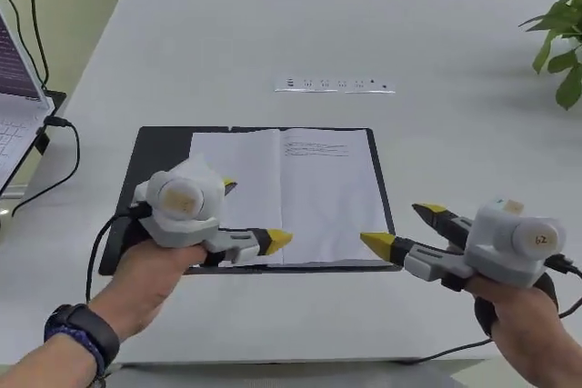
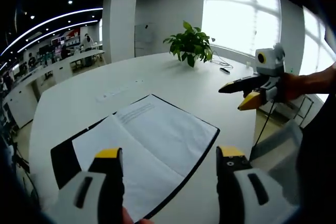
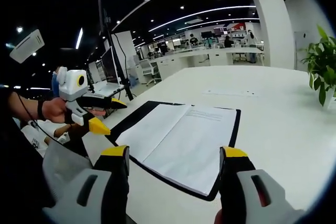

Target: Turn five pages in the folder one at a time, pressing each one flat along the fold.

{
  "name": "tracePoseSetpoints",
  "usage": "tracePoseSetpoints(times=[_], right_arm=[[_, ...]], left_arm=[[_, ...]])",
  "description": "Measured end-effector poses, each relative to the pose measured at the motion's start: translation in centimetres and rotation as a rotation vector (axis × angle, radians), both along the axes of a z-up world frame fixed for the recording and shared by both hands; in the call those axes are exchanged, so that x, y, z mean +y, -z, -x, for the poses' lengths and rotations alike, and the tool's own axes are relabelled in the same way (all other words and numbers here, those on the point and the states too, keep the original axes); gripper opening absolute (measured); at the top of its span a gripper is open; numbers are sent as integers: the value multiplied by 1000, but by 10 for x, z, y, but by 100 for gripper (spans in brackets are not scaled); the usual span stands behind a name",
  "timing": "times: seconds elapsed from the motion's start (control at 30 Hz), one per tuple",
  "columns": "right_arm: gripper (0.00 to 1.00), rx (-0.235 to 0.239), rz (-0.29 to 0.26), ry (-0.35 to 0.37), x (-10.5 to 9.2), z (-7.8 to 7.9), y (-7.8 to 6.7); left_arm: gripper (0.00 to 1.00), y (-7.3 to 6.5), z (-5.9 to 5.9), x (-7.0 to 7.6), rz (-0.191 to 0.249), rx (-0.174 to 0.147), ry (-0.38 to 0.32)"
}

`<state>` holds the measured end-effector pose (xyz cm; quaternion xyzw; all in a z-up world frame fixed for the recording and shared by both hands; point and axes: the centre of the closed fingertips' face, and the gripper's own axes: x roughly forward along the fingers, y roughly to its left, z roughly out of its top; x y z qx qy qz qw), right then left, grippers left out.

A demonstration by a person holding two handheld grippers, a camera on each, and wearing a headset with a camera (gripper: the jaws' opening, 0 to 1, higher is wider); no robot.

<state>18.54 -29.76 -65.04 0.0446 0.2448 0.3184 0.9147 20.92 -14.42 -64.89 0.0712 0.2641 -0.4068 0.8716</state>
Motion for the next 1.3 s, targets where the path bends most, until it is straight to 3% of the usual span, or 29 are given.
tracePoseSetpoints(times=[0.17,0.43,0.73,0.83,1.0,1.07,1.3], right_arm=[[68,1,-1,3,-1,-1,0],[69,4,10,-10,-2,-4,2],[69,10,20,-7,-10,-9,4],[69,11,11,5,-14,-9,4],[69,14,6,16,-20,-8,4],[69,16,0,22,-22,-7,4],[68,31,2,27,-28,-2,10]], left_arm=[[72,1,-9,-22,-5,-3,43],[72,14,-25,-47,-18,12,97],[72,28,-31,-82,-25,42,150],[72,42,-27,-96,-86,37,215],[72,55,-25,-115,-115,55,274],[72,64,-21,-121,-163,52,324],[71,81,-27,-137,-174,84,318]])
